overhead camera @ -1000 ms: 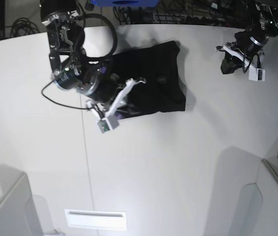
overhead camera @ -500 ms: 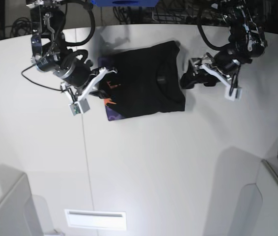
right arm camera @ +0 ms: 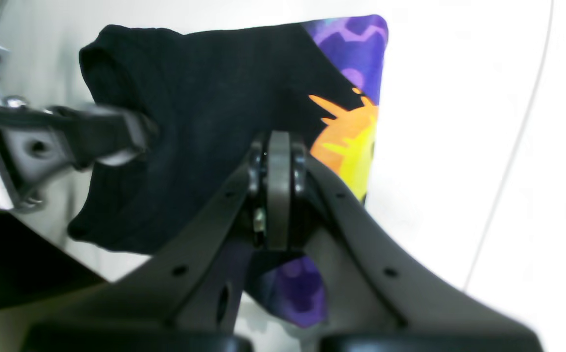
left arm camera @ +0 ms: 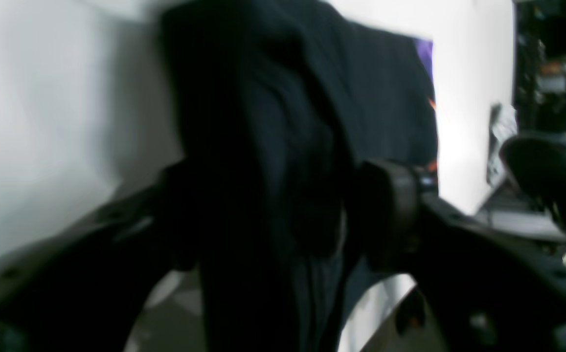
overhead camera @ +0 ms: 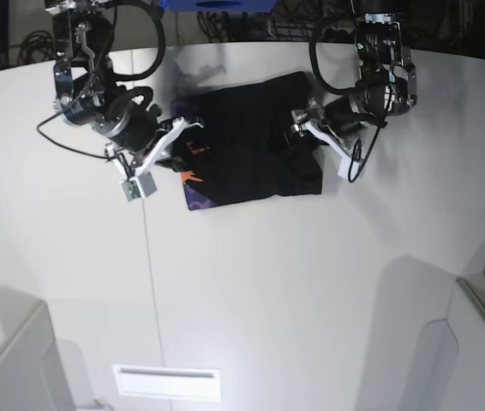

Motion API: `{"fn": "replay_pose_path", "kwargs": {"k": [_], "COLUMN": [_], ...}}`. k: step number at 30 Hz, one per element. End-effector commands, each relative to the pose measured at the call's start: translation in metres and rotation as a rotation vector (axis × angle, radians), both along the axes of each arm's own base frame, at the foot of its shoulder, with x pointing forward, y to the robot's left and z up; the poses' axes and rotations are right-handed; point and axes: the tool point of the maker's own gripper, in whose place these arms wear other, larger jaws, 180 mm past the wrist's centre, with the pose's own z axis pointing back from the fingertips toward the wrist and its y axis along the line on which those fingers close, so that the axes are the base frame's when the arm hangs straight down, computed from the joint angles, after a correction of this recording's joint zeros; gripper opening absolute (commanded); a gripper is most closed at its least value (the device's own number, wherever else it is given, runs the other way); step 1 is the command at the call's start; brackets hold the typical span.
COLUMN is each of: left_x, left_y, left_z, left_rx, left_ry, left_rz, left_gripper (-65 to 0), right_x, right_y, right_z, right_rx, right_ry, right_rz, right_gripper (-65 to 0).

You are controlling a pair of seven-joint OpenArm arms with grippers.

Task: Fold the T-shirt properly
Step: 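Grasp the folded bundle with the right gripper and flip it over, then press and smooth the folded shirt with the left gripper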

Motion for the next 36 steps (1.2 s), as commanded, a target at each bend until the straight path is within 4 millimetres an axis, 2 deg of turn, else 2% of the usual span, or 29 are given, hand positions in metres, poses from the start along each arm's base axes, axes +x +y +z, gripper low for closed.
{"fn": "replay_pose_path", "kwargs": {"k": [1,4,5,8,11,16,21,25,27,30,36], "left_x": [-0.008,-0.006,-0.003,0.008,0.02,0.04,0.052,0.057,0.058,0.061,0.055], "left_y": [0.007,0.012,0.017,0.032,0.029,0.005,-0.028,-0.042,-0.063,-0.076,-0.098], "left_z": [-0.009,-0.014,-0.015,-0.019,-0.012,0.002,0.015,0.017,0.016,0.011,0.006], "left_rx": [0.042,0.058,0.067,0.114,0.214,0.408,0.579,0.73,0.807,0.94,1.069], "left_ry": [0.036,0.053,0.063,0.106,0.064,-0.039,-0.154,-0.24,-0.323,-0.438,-0.691], "left_rz": [-0.027,-0.029,-0.016,0.006,-0.157,-0.522,-0.86,-1.063,-1.156,-1.246,-1.491], "left_gripper": [-35.5,-63.5,-65.0,-65.0,-65.0,-65.0,-65.0,-65.0,-65.0,-65.0,-65.0], "right_x": [0.009,0.013,0.012,0.014,0.012,0.007,-0.005,-0.027,-0.041,-0.057,-0.076], "right_y": [-0.006,-0.019,-0.025,-0.041,-0.059,-0.103,-0.156,-0.197,-0.216,-0.23,-0.227], "right_z": [0.013,0.013,0.012,0.012,0.014,0.011,-0.008,-0.032,-0.042,-0.05,-0.058], "right_rx": [0.01,0.001,-0.005,-0.025,-0.056,-0.104,-0.143,-0.16,-0.171,-0.182,-0.176], "right_ry": [-0.052,-0.056,-0.052,-0.066,-0.097,-0.086,-0.022,0.065,0.104,0.142,0.144], "right_rz": [-0.02,-0.058,-0.075,-0.097,-0.084,-0.194,-0.339,-0.462,-0.517,-0.559,-0.595], "right_gripper": [-65.0,-65.0,-65.0,-65.0,-65.0,-65.0,-65.0,-65.0,-65.0,-65.0,-65.0]}}
